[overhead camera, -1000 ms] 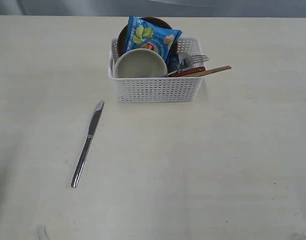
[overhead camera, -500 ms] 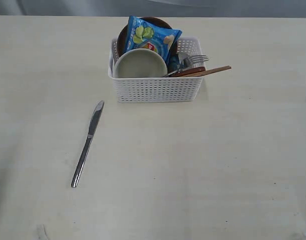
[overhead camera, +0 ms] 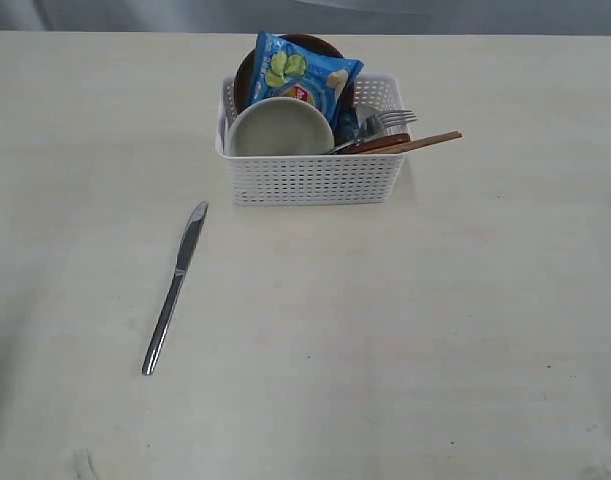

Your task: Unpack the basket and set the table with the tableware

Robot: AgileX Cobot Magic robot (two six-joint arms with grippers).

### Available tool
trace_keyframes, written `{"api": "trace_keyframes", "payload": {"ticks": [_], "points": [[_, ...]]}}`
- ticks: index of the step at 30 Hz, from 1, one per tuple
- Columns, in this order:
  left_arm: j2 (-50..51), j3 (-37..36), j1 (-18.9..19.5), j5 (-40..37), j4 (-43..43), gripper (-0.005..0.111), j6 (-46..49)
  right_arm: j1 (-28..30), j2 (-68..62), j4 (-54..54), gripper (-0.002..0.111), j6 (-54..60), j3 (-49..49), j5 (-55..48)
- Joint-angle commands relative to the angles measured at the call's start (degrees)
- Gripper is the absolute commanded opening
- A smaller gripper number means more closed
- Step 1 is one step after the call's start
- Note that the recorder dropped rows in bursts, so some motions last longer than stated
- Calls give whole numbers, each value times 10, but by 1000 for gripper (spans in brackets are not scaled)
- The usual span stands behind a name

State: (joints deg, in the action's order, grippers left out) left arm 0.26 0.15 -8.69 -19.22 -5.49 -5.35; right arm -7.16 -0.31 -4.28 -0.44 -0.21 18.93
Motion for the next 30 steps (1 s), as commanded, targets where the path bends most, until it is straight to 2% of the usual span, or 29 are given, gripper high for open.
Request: {"api": "trace_keyframes", "payload": {"ticks": [1, 6, 10, 14, 21, 23, 27, 30], "points": [[-3, -1, 2, 5, -3, 0, 0, -3, 3, -18, -1, -144, 2, 59], [-3, -1, 2, 5, -3, 0, 0, -3, 3, -3, -1, -177, -33, 19], [-3, -1, 2, 5, -3, 0, 0, -3, -21, -4, -1, -172, -118, -83], [-3, -1, 2, 5, -3, 0, 0, -3, -117, -4, -1, -150, -194, -189], [-3, -1, 2, 5, -3, 0, 0, -4, -367, -10, 1, -116, -358, -396], [-3, -1, 2, 5, -3, 0, 2, -4, -435, -37, 9, -93, -401, -453], [-3, -1, 2, 5, -3, 0, 2, -4, -586, -131, 36, 12, -512, -589], [-3, -1, 2, 5, -3, 0, 2, -4, -689, -218, 40, 119, -588, -709]]}}
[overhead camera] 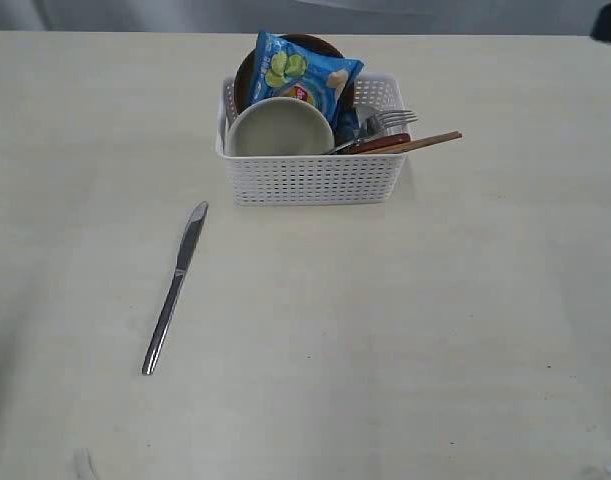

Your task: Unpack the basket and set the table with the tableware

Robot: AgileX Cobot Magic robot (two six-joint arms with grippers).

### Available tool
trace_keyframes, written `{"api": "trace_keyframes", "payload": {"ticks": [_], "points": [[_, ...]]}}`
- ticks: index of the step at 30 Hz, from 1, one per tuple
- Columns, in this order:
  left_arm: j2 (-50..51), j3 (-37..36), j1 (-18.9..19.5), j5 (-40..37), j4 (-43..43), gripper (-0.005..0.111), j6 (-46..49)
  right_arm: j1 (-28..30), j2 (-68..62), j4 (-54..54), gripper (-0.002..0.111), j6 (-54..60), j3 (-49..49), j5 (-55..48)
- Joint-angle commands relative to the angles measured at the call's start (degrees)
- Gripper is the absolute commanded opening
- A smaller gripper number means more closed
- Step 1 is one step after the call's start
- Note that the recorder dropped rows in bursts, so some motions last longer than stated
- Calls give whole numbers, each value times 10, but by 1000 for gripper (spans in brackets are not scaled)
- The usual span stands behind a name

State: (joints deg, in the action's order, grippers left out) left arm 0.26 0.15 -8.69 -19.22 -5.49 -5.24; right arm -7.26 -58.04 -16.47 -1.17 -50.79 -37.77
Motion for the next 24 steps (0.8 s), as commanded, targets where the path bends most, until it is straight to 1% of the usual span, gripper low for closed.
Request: {"api": "trace_keyframes", "payload": {"ticks": [1, 3, 4, 6, 8, 10, 12, 13, 16, 20, 22, 24], "points": [[-3, -1, 2, 5, -3, 0, 1, -3, -140, -121, 40, 182, -107, -169], [-3, -1, 2, 5, -3, 0, 1, -17, -201, -178, 40, 311, -148, -205], [-3, -1, 2, 5, -3, 0, 1, -27, -226, -193, 40, 352, -161, -209], [-3, -1, 2, 5, -3, 0, 1, -63, -269, -189, 40, 444, -189, -201], [-3, -1, 2, 5, -3, 0, 1, -105, -299, -140, 41, 496, -208, -168], [-3, -1, 2, 5, -3, 0, 1, -155, -331, -25, 51, 475, -230, -140], [-3, -1, 2, 5, -3, 0, 1, -194, -361, 102, 61, 401, -249, -117], [-3, -1, 2, 5, -3, 0, 1, -213, -378, 173, 63, 371, -258, -112], [-3, -1, 2, 5, -3, 0, 1, -263, -422, 351, 60, 344, -278, -120], [-3, -1, 2, 5, -3, 0, 1, -307, -452, 478, 58, 350, -278, -114], [-3, -1, 2, 5, -3, 0, 1, -317, -464, 509, 58, 350, -278, -100], [-3, -1, 2, 5, -3, 0, 1, -317, -474, 515, 58, 350, -278, -88]]}}
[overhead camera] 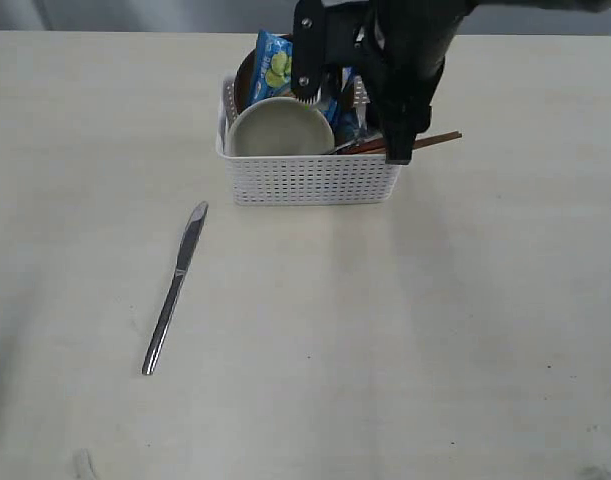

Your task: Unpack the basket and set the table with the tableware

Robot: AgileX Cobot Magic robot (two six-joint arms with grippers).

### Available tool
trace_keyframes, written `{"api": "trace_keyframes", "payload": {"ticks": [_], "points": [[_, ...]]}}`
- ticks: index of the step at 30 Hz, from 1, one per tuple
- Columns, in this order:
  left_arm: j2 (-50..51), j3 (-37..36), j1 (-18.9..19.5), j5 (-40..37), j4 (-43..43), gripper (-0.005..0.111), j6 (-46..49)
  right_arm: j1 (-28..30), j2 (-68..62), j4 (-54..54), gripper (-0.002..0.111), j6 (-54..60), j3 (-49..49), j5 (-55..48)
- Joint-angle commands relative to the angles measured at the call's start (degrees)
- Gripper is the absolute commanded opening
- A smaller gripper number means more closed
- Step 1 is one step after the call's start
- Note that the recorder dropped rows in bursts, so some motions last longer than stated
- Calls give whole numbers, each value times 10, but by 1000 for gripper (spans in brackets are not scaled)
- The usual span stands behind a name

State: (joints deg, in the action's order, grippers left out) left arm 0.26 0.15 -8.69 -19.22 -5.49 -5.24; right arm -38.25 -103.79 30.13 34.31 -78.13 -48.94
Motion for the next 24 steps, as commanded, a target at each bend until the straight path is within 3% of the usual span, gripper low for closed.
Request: {"api": "trace_keyframes", "payload": {"ticks": [1, 19, 24], "points": [[-3, -1, 2, 5, -3, 0, 1, -7, -21, 47, 58, -5, -5, 28], [-3, -1, 2, 5, -3, 0, 1, -5, -72, 79, 58, -61, -5, 67], [-3, -1, 2, 5, -3, 0, 1, -5, -74, 79, 49, -61, -5, 86]]}}
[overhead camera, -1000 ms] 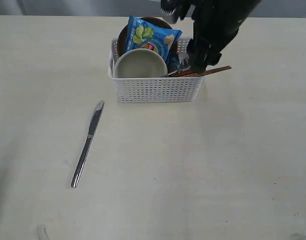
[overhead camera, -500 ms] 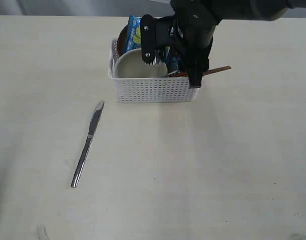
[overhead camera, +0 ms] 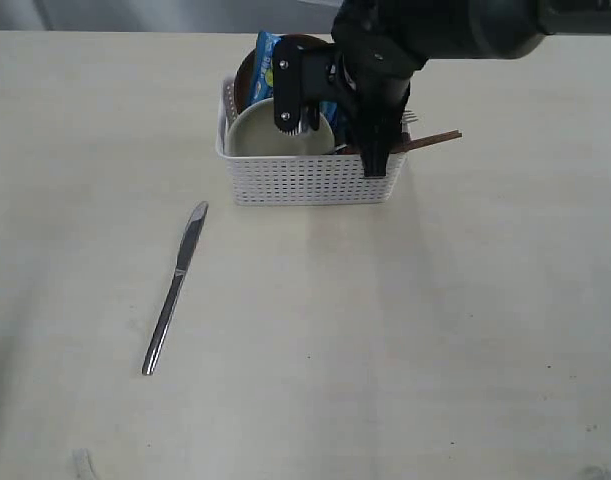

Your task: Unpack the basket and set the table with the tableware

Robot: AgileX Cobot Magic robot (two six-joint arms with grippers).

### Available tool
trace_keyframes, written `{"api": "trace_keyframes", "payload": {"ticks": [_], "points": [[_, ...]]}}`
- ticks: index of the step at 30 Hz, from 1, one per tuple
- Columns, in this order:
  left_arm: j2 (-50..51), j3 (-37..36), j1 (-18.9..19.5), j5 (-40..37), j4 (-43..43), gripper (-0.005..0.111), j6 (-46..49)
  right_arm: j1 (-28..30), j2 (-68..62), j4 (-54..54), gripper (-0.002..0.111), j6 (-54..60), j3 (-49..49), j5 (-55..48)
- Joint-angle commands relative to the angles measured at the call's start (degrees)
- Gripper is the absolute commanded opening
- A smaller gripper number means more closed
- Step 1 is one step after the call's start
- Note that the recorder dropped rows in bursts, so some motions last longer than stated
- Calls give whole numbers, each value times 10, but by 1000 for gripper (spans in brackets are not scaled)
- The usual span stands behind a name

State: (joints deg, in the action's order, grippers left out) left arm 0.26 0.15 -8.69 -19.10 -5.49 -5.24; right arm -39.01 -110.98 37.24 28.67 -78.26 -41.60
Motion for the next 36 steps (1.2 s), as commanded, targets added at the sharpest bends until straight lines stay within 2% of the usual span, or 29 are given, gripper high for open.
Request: {"api": "trace_keyframes", "payload": {"ticks": [1, 5, 12, 19, 21, 23, 24, 25, 26, 36], "points": [[-3, -1, 2, 4, -3, 0, 1, 3, -4, 8, 47, -5, -3, 10], [-3, -1, 2, 4, -3, 0, 1, 3, -19, 14, 44, -5, -3, -6], [-3, -1, 2, 4, -3, 0, 1, 3, -24, 18, 56, -11, -3, -6], [-3, -1, 2, 4, -3, 0, 1, 3, -40, 18, 56, -11, -3, -6], [-3, -1, 2, 4, -3, 0, 1, 3, -54, 22, 49, -11, -3, -9], [-3, -1, 2, 4, -3, 0, 1, 3, -60, 27, 34, -11, -3, -9], [-3, -1, 2, 4, -3, 0, 1, 3, -60, 33, 21, -11, -3, -9], [-3, -1, 2, 4, -3, 0, 1, 3, -60, 39, 14, -11, -3, -9], [-3, -1, 2, 4, -3, 0, 1, 3, -58, 49, 0, -11, -3, -9], [-3, -1, 2, 4, -3, 0, 1, -11, 17, 94, 0, -9, -3, -7]]}}
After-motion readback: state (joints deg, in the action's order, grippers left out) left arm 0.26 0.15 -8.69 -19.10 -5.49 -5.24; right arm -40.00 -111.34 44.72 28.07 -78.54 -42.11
